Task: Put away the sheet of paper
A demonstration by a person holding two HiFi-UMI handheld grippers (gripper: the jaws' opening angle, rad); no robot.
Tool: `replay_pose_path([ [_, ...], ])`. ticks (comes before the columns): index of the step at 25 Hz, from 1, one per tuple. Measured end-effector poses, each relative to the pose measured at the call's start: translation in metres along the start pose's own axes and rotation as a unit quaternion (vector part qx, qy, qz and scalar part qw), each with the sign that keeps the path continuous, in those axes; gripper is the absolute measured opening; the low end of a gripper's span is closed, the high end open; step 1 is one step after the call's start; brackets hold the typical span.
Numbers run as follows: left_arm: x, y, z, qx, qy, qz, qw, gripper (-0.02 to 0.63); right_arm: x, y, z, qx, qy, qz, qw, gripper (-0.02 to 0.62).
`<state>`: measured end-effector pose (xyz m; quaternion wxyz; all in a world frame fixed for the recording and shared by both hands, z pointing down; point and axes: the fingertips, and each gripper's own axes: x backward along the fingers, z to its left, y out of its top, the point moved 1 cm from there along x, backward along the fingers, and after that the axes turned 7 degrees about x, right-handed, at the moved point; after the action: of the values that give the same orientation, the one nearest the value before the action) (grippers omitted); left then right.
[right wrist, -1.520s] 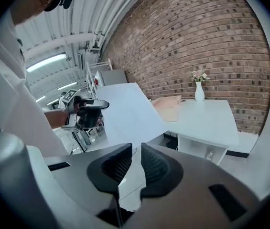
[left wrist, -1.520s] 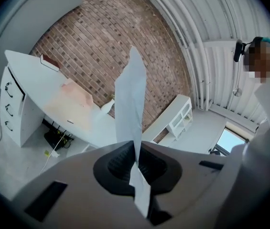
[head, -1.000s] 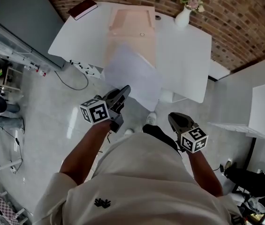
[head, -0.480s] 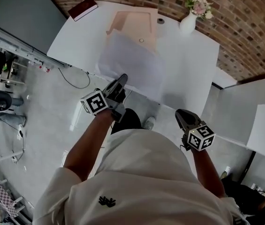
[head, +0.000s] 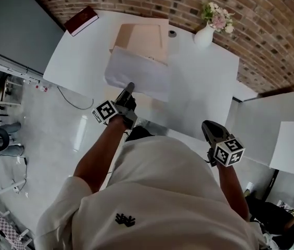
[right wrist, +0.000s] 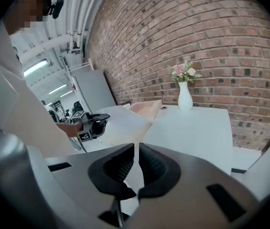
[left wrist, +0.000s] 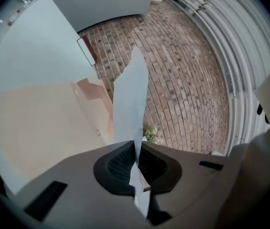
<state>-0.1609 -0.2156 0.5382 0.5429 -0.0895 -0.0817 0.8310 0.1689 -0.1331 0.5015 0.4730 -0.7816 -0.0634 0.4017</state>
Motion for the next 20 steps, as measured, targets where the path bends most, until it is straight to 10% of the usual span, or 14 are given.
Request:
replay_pose_path([
  [20, -0.062, 0.065, 0.103, 0.107, 0.051, -0.045, 0.992, 0.023, -0.059, 0.03, -0.022, -0.029, -0.042, 0.03, 0.998, 0.054],
])
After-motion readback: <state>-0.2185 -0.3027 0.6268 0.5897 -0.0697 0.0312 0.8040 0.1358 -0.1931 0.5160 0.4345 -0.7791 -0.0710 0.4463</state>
